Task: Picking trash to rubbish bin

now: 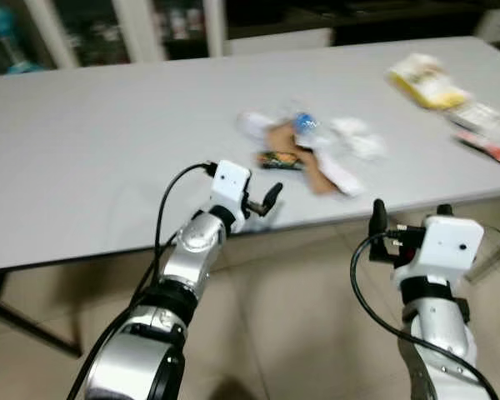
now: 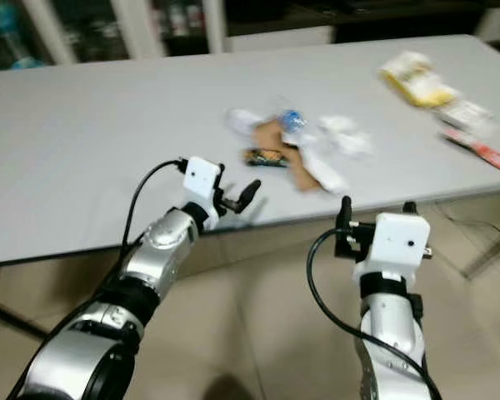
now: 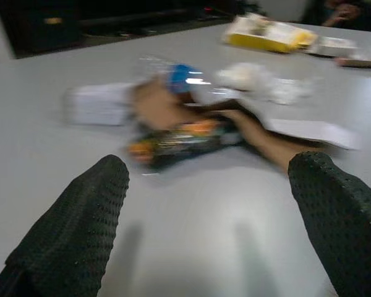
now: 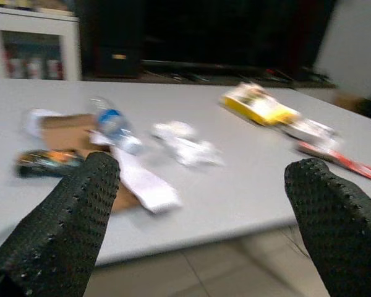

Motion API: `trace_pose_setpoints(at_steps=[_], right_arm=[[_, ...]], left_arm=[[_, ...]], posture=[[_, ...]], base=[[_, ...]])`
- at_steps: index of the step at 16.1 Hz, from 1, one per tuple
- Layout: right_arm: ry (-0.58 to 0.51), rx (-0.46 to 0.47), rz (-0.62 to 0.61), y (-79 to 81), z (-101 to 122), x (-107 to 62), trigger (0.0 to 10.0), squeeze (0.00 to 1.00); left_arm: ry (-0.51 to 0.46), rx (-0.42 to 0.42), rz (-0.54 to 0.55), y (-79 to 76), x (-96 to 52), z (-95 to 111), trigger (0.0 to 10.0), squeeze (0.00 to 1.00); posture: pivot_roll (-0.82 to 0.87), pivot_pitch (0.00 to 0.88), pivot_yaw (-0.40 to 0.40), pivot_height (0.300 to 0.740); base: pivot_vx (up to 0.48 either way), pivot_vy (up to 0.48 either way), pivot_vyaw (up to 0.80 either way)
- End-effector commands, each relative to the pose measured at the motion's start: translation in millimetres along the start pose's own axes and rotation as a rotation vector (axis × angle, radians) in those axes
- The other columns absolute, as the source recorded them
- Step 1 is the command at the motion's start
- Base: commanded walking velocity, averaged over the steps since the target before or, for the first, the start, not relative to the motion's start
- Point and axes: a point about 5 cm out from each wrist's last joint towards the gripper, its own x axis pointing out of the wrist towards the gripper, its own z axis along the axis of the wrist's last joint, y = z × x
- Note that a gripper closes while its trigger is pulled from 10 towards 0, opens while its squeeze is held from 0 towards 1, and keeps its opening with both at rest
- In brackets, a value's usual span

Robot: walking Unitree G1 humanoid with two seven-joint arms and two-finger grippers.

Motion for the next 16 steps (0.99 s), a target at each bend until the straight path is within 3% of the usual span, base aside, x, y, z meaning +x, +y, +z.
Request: trace_pose_setpoints(at_steps=[1,7,12,16], right_arm=[[0.005,-0.005,0.0,2.1,-0.3,0.8,10.0,0.0],[-0.002,0.017,-0.001,2.2,1.4,0.2,10.0,0.0],[0.007,0.023,-0.015,2.6,1.2,0.6,10.0,0.0],[0.012,0.029,-0.015,4.0,1.9,1.5,10.0,0.0]], left_arm=[[-0.008,0.028,-0.001,6.3,0.7,5.0,10.0,0.0],[-0.011,0.05,-0.024,5.9,2.6,7.9,10.0,0.0],[-0.023,0.073,-0.025,9.8,3.5,11.5,10.0,0.0],[-0.042,0.125,-0.052,17.8,5.2,20.5,10.0,0.0]], posture=[[0.02,0.073,0.033,0.74],[0.02,0.073,0.033,0.74],[0.02,0.072,0.035,0.74],[0.03,0.081,0.033,0.74]], base=[[0.472,0.0,0.0],[0.434,0.0,0.0],[0.0,0.0,0.0],[0.0,0.0,-0.75]])
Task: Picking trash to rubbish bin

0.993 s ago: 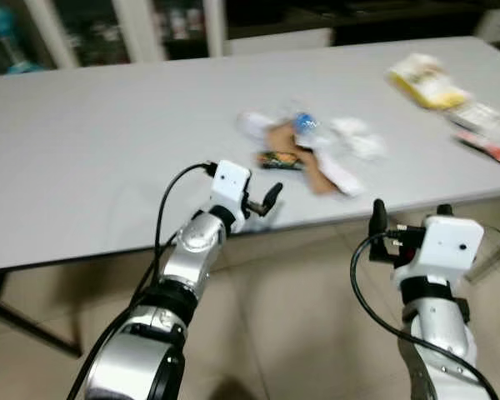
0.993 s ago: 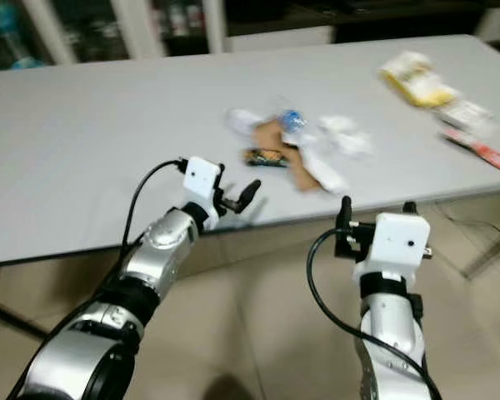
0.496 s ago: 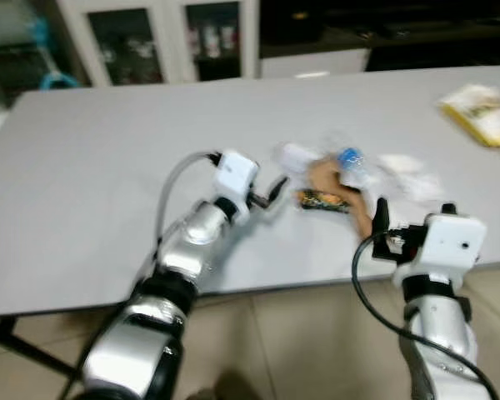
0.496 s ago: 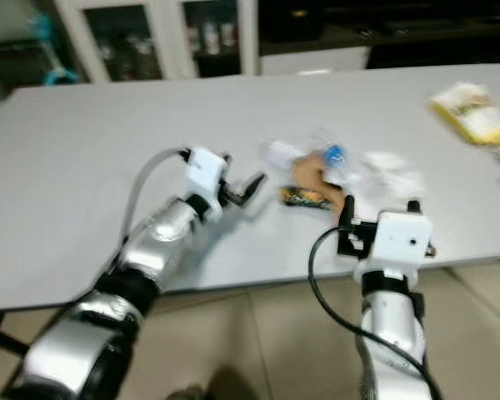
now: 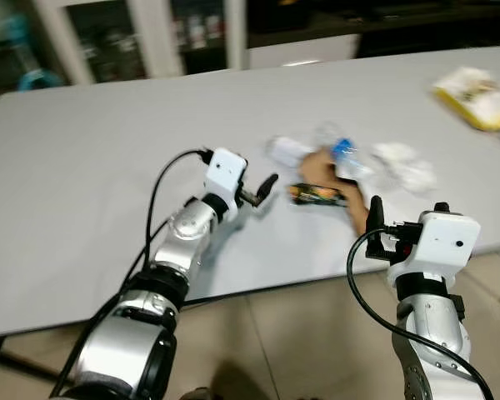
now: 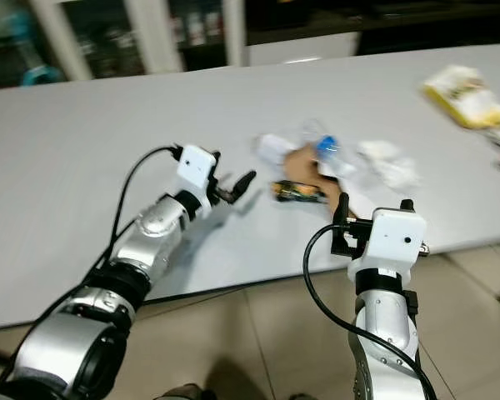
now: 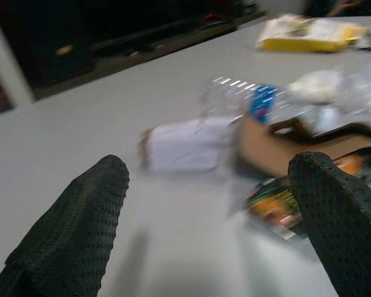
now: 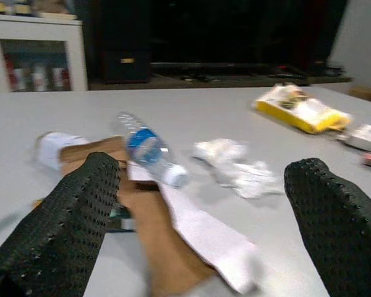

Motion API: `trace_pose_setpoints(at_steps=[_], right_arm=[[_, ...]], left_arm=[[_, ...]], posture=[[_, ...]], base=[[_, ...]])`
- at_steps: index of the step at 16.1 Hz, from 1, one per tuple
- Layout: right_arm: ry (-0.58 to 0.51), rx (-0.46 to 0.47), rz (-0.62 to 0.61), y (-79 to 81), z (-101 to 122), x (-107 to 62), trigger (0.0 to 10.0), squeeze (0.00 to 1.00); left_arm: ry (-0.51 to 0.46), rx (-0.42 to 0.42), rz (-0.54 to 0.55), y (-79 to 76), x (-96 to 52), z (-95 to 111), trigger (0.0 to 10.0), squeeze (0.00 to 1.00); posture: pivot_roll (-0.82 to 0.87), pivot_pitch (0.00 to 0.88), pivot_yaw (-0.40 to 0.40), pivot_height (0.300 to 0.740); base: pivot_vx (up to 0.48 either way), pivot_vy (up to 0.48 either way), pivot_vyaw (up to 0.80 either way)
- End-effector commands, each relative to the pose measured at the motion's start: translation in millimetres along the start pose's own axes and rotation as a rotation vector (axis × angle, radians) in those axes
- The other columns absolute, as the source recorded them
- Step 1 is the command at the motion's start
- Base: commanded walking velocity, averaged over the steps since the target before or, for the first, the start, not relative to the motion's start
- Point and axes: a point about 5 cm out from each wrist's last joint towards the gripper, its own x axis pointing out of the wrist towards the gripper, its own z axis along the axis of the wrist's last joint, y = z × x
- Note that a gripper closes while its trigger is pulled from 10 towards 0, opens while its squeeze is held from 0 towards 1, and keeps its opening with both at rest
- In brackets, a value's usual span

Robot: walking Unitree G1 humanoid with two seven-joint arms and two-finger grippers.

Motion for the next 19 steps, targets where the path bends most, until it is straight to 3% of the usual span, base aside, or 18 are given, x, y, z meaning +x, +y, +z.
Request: trace_pose_setpoints(at_steps=[1,9,12,17,19], right_arm=[[0.006,0.005,-0.003,-0.4,0.7,-0.4,10.0,0.0],[0.01,0.019,-0.02,-1.8,2.9,-2.0,10.0,0.0],[0.013,0.035,0.004,2.1,3.9,-3.7,10.0,0.0],[0.037,0.056,0.055,9.0,3.3,-8.9,10.0,0.0],[0.047,0.072,0.081,12.1,3.4,-16.7,10.0,0.0]], left_arm=[[-0.008,0.031,-0.023,3.1,2.7,6.0,10.0,0.0],[-0.008,0.112,-0.054,6.2,7.4,13.0,10.0,0.0],[0.004,0.178,-0.094,2.9,7.6,11.3,10.0,0.0],[0.031,0.155,-0.069,4.1,8.3,7.9,10.0,0.0],[0.034,0.192,-0.06,3.2,7.4,5.9,10.0,0.0]], posture=[[0.03,0.084,0.034,0.74],[0.01,0.09,0.048,0.74],[0.01,0.103,0.043,0.74],[0.0,0.134,0.038,0.74],[-0.02,0.171,0.033,0.74]], base=[[0.0,0.0,-0.75],[0.0,0.0,-0.75],[0.0,0.0,-0.75],[0.0,0.0,-0.74],[0.0,0.0,-0.36]])
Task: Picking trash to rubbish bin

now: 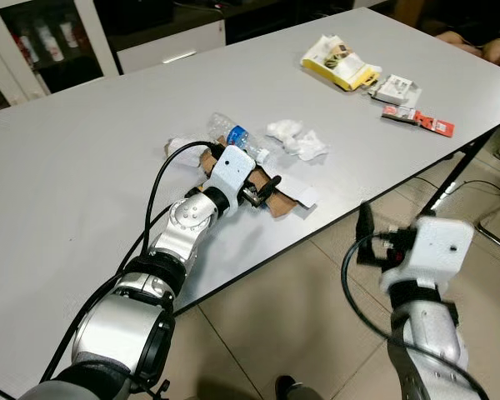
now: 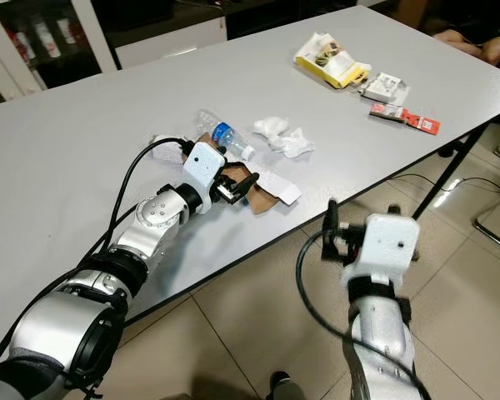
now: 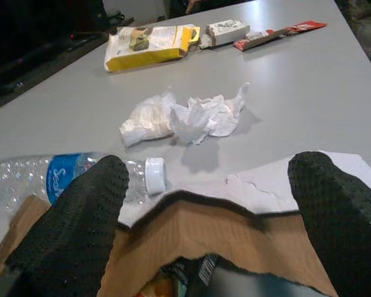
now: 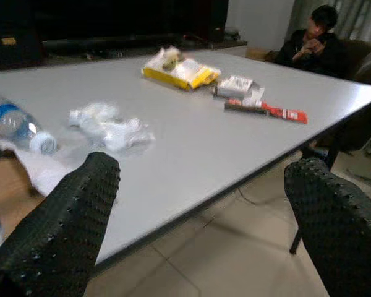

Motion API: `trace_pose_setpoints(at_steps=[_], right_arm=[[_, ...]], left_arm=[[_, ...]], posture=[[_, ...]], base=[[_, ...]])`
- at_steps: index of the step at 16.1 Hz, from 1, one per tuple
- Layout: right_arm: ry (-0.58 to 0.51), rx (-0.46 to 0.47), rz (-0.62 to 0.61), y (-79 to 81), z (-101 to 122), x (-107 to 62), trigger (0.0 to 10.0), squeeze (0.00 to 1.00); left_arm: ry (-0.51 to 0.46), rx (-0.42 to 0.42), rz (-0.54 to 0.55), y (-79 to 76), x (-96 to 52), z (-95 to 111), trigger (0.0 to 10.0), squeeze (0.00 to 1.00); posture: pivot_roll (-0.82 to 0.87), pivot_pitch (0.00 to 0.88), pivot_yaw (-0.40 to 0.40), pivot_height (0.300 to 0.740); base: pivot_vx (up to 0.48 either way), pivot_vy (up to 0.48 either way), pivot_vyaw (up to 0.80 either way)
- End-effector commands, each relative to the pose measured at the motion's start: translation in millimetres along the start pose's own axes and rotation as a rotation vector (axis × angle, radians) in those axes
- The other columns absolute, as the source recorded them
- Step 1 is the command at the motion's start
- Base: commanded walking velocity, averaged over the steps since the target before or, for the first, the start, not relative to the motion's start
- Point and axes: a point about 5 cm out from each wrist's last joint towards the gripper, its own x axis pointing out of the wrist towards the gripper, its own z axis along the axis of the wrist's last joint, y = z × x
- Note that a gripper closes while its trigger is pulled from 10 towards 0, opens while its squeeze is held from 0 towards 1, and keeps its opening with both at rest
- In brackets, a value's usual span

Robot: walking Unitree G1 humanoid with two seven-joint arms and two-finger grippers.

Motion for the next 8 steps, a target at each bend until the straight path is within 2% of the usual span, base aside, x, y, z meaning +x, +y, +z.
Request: trace_pose_setpoints(at_steps=[1,4,8], right_arm=[[0.001,0.022,0.032,5.2,4.1,-5.0,10.0,0.0],[0.032,0.025,0.052,7.6,2.9,-15.7,10.0,0.0],[0.057,0.017,0.081,6.6,3.9,-24.2,10.0,0.0]], left_arm=[[0.013,0.034,0.004,1.4,-1.1,-1.9,10.0,0.0],[0.037,0.042,0.009,6.5,-4.4,-5.7,10.0,0.0],[0.09,0.103,-0.024,10.6,-9.7,-13.3,10.0,0.0]], posture=[[-0.02,0.186,0.03,0.74],[-0.04,0.233,0.014,0.74],[-0.07,0.261,-0.001,0.74]], base=[[0.0,0.0,0.0],[0.0,0.0,0.0],[0.0,0.0,0.0]])
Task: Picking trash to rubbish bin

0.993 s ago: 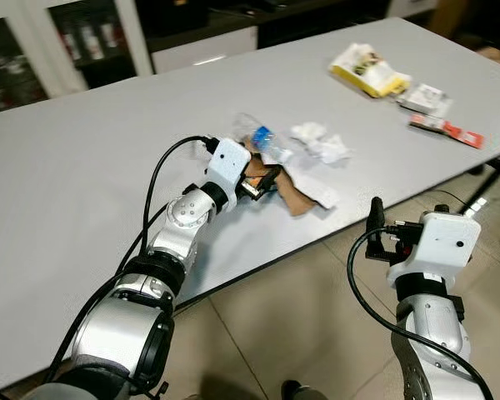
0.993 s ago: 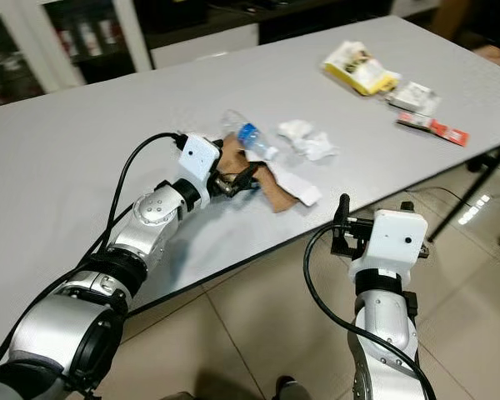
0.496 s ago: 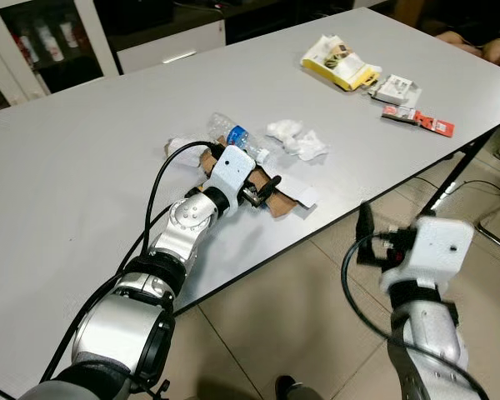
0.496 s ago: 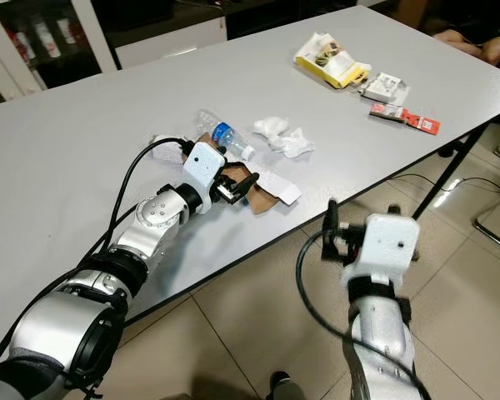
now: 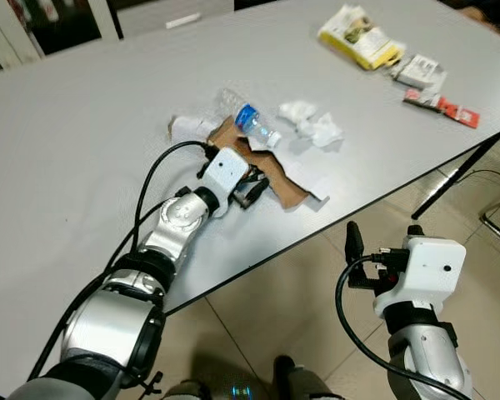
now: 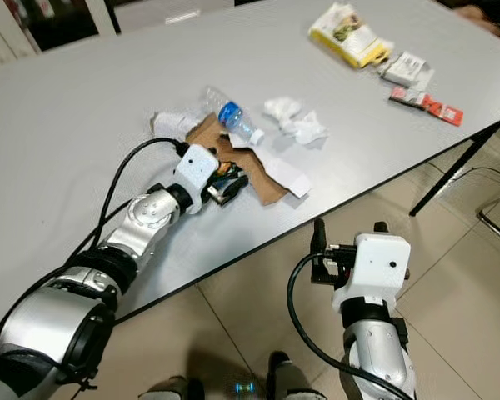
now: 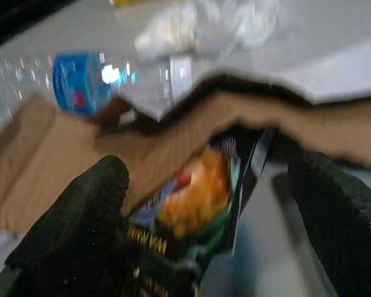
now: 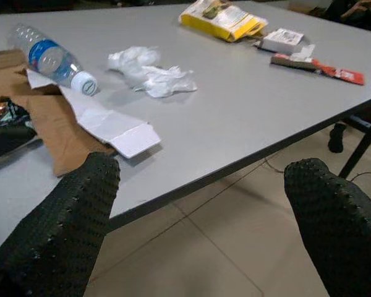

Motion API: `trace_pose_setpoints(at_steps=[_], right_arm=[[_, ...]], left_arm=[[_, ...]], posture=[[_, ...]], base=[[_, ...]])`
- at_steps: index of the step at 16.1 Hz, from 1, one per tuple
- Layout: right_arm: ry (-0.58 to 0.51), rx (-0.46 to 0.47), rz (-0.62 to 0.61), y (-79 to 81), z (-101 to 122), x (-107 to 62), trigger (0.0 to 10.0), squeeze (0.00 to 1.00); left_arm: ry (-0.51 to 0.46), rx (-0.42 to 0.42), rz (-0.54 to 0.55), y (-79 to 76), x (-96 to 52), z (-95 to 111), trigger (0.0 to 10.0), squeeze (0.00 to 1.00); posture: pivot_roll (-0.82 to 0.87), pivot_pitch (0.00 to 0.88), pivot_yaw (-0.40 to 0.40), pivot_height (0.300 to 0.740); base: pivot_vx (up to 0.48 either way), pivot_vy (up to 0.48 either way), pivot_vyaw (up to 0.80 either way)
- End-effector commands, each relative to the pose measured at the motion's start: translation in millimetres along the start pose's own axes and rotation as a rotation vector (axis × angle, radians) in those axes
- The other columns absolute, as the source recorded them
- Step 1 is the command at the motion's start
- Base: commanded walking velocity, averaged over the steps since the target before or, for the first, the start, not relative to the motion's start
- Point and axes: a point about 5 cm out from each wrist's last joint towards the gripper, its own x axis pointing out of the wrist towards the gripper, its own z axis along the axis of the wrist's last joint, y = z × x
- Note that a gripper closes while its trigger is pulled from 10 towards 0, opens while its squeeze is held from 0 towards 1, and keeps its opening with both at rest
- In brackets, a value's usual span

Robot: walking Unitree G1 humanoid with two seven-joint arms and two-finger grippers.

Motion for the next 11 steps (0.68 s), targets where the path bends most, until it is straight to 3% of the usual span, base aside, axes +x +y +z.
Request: trace_pose_setpoints(at_steps=[1,7,8,9,11], right_arm=[[0.012,0.007,0.014,0.4,1.1,-4.1,10.0,0.0],[0.035,0.006,0.044,5.7,1.4,-9.3,10.0,0.0],[0.036,0.006,0.044,6.1,1.5,-9.8,10.0,0.0],[0.038,0.006,0.045,6.7,1.6,-10.1,10.0,0.0],[0.038,0.005,0.042,6.6,1.8,-9.5,10.0,0.0]], left_arm=[[0.021,0.035,-0.034,-3.1,0.4,-1.9,10.0,0.0],[0.098,0.097,-0.084,-10.2,-3.0,-14.7,10.0,0.0],[0.105,0.08,-0.09,-10.5,-3.5,-16.1,9.4,0.0],[0.099,0.063,-0.103,-11.1,-4.3,-16.6,0.0,0.0],[0.101,0.064,-0.116,-12.4,-5.1,-17.9,0.0,0.0]], posture=[[-0.07,0.268,-0.005,0.74],[-0.09,0.285,-0.01,0.74],[-0.09,0.286,-0.009,0.74],[-0.09,0.285,-0.008,0.74],[-0.09,0.284,-0.007,0.74]], base=[[0.0,0.0,0.0],[0.0,0.0,0.0],[0.0,0.0,0.0],[0.0,0.0,0.0],[0.0,0.0,0.0]])
